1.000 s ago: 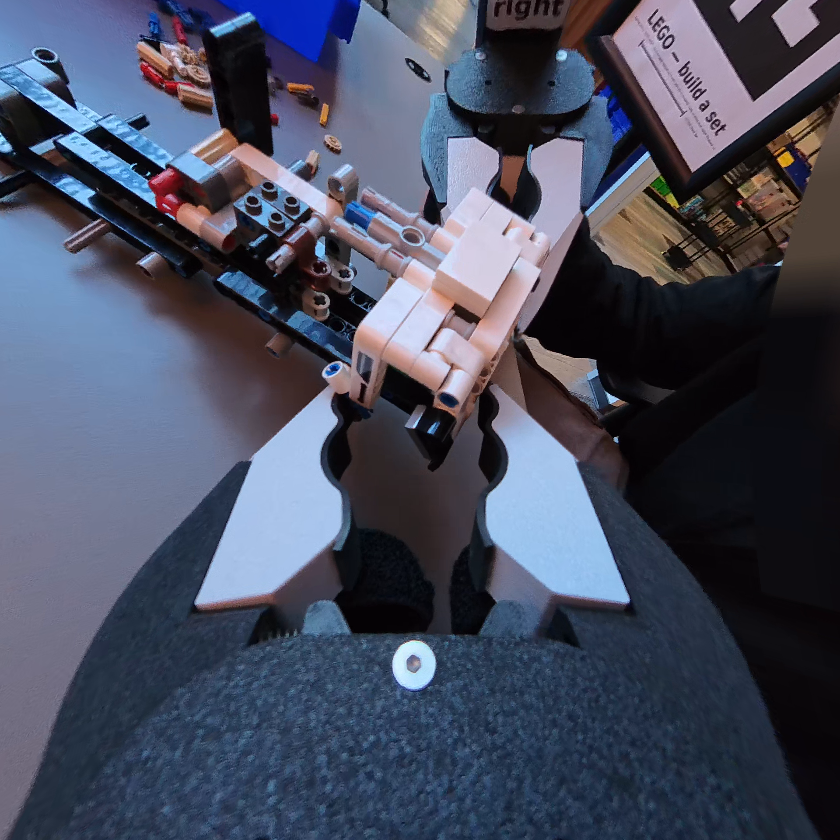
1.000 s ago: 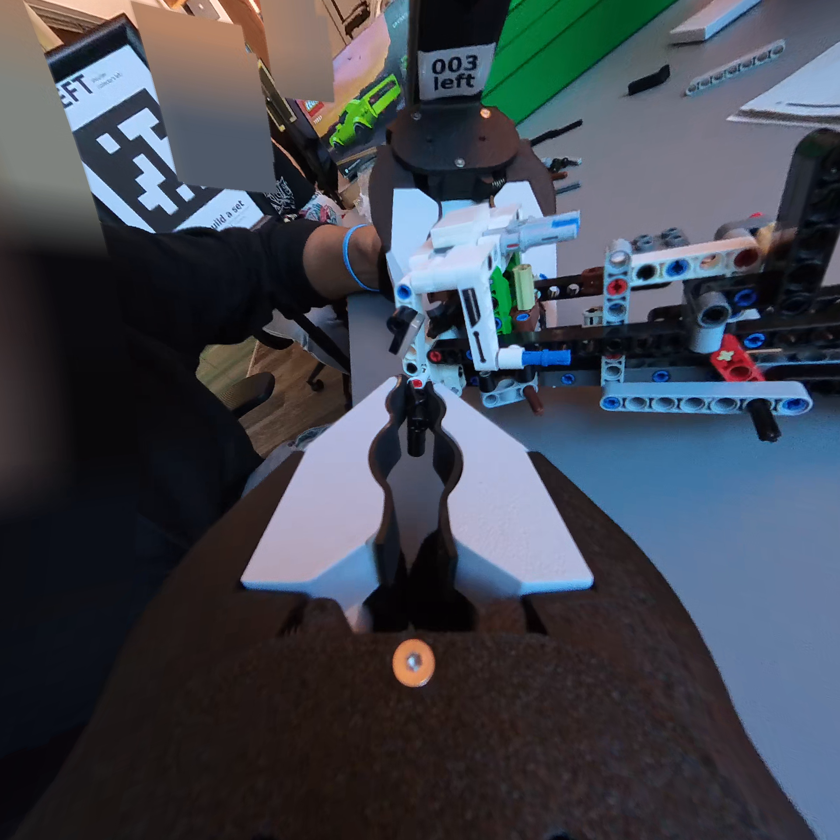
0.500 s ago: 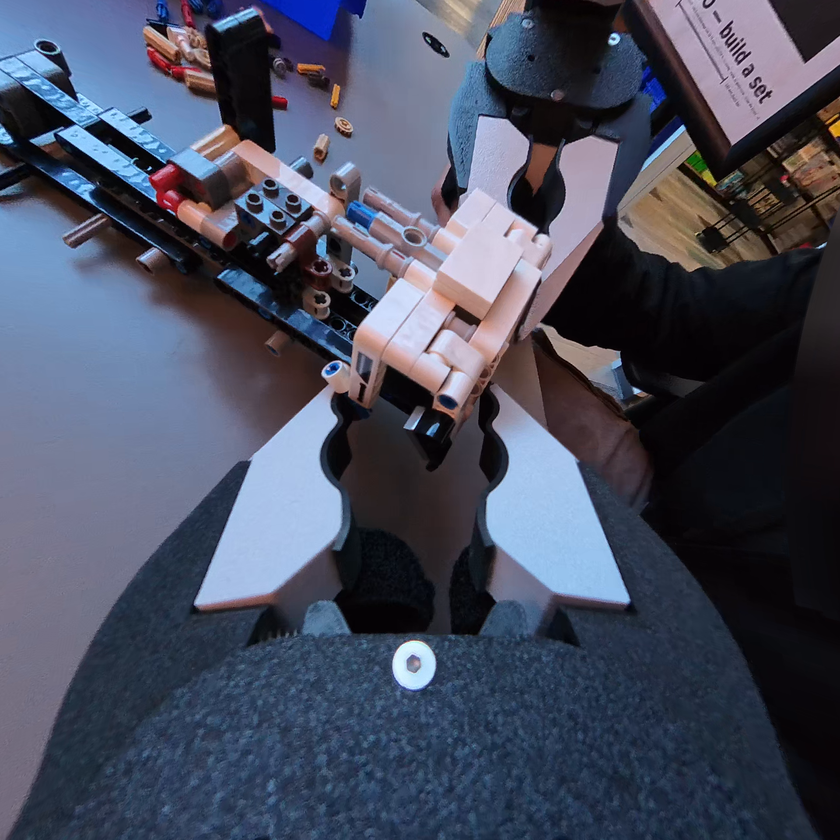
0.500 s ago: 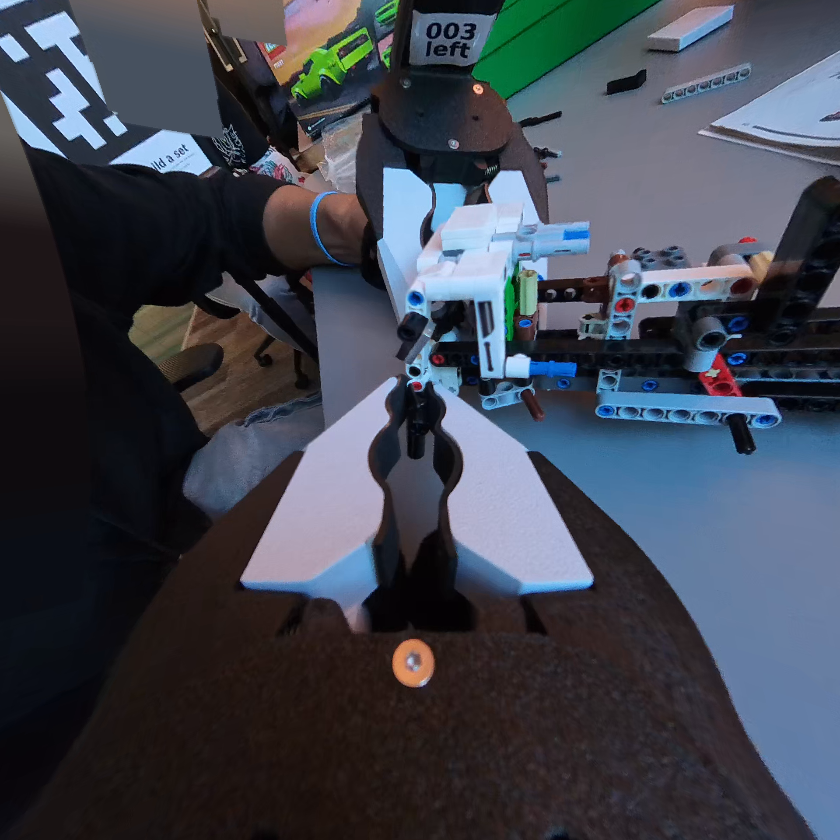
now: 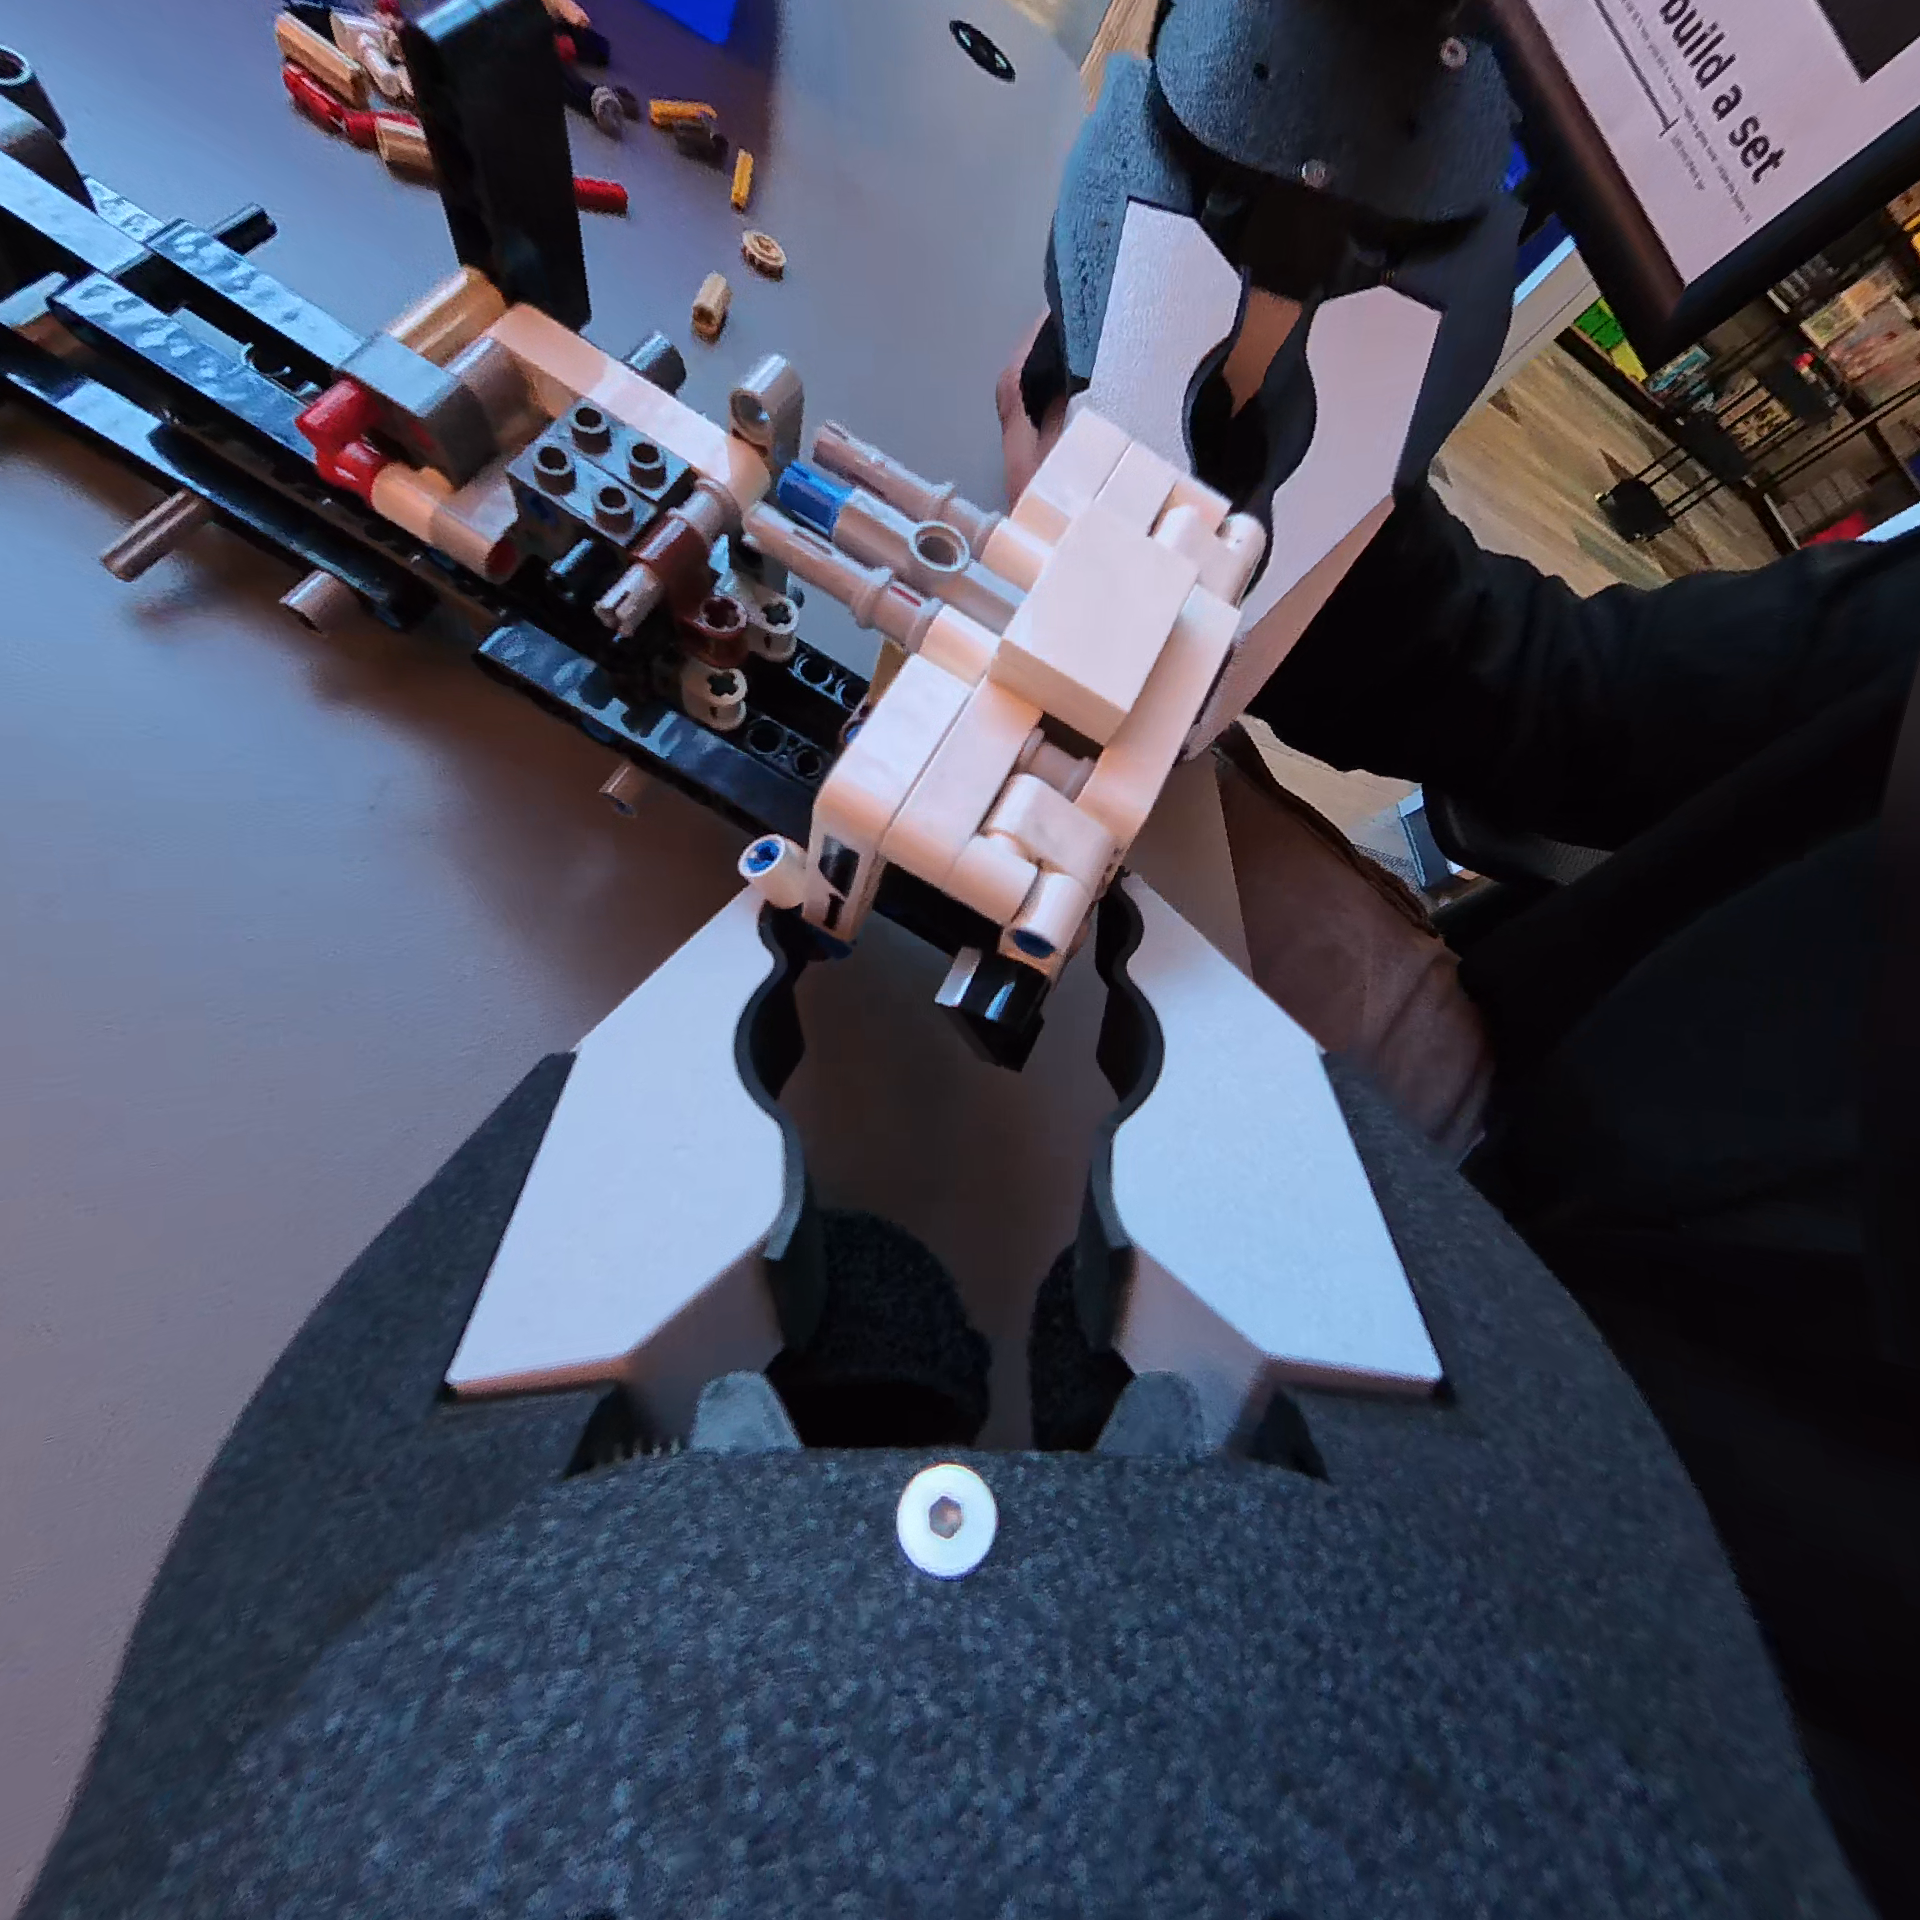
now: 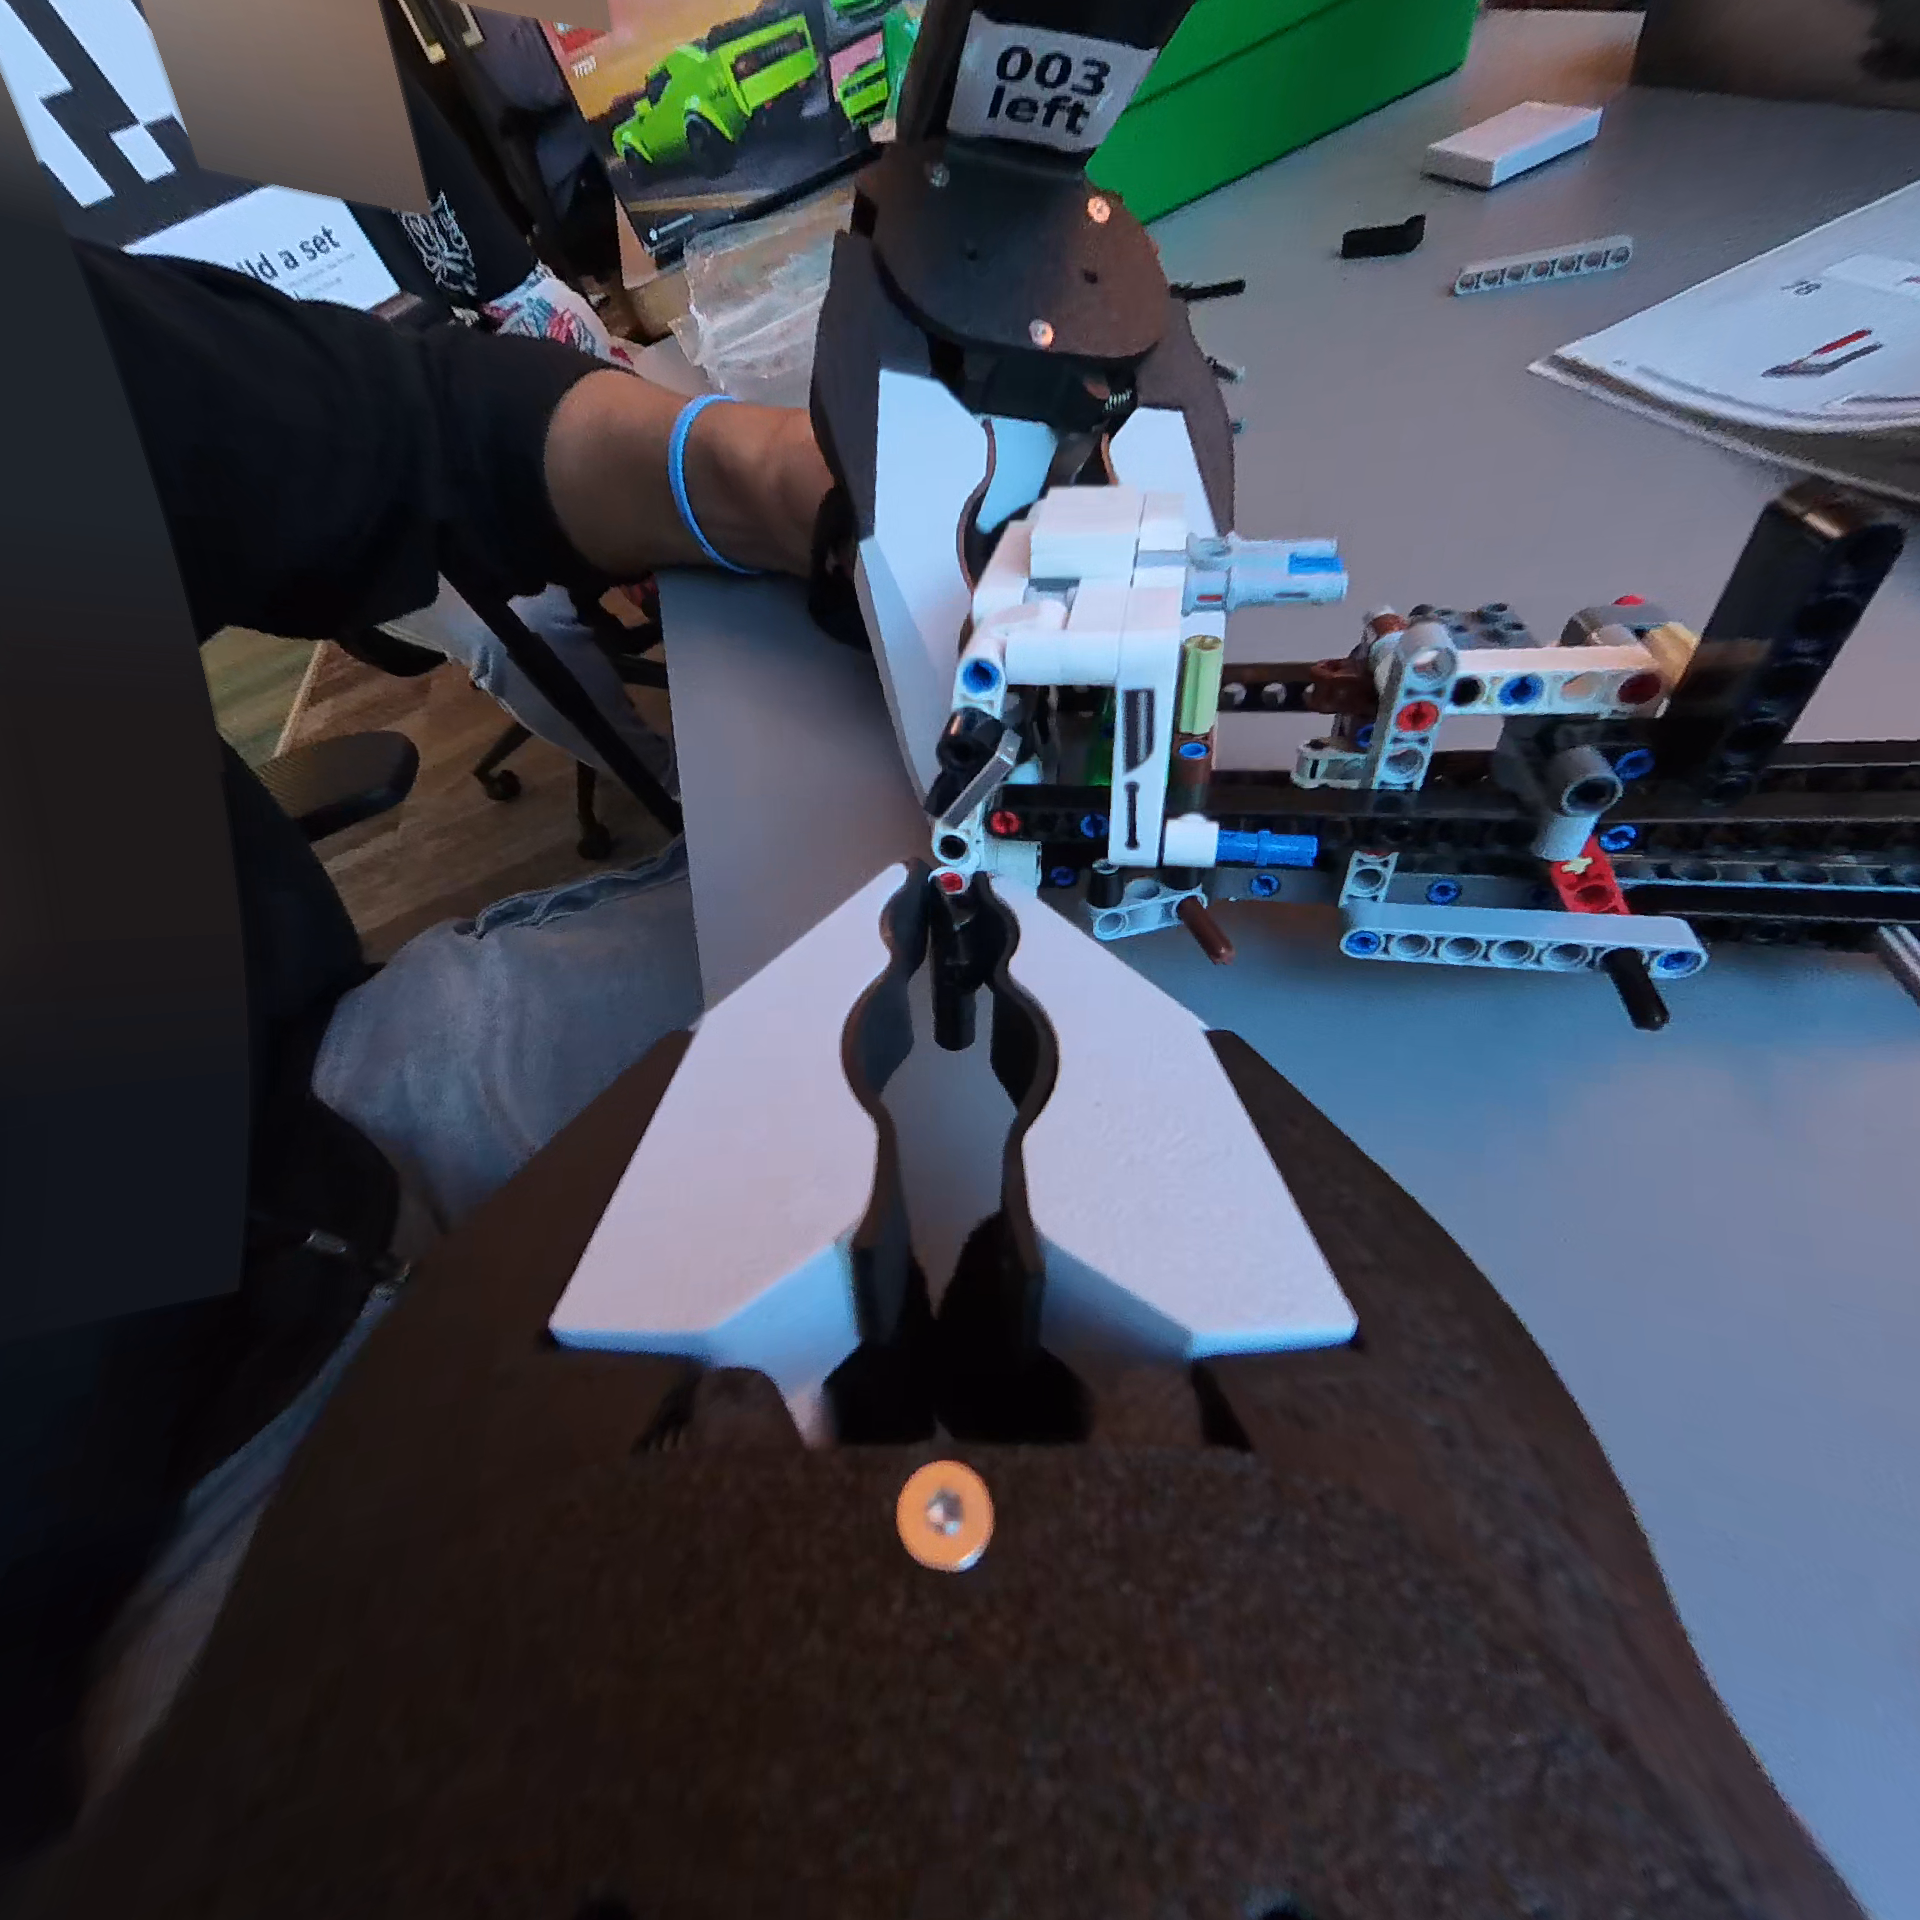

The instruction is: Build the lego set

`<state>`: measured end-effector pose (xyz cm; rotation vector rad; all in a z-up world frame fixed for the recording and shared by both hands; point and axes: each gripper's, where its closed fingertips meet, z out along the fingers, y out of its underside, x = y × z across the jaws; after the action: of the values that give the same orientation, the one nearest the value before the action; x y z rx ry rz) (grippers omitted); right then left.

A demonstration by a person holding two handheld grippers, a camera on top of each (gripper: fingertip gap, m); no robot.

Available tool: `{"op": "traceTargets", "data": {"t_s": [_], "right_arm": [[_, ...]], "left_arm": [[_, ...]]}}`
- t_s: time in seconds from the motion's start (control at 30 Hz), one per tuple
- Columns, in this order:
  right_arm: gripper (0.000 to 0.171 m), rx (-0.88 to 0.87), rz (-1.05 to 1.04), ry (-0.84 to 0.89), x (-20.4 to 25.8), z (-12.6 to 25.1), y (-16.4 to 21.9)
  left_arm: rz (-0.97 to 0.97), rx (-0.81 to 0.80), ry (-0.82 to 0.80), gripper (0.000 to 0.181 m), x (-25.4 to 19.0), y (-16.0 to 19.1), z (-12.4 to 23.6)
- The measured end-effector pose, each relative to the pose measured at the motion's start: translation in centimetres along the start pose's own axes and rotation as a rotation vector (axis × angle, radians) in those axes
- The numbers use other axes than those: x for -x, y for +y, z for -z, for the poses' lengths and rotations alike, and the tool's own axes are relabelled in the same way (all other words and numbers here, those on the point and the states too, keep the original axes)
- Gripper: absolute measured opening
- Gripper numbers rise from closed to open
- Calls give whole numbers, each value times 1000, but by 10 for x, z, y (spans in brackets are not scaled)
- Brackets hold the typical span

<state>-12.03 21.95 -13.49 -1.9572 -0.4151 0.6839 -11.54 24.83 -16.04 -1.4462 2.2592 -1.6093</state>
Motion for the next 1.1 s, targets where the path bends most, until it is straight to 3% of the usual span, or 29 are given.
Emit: {"op": "traceTargets", "data": {"t_s": [0.43, 0.8, 1.1], "right_arm": [[6, 75, -9, 34, -5, -5, 10], [6, -6, -2, 93, -9, -1, -1], [7, 49, 11, 118, -8, 1, 10]], "left_arm": [[-21, 19, -75, 55, 6, 1, -3], [14, -23, -63, 56, 8, -8, -2], [-21, 8, -96, 56, 9, -6, -6]]}}
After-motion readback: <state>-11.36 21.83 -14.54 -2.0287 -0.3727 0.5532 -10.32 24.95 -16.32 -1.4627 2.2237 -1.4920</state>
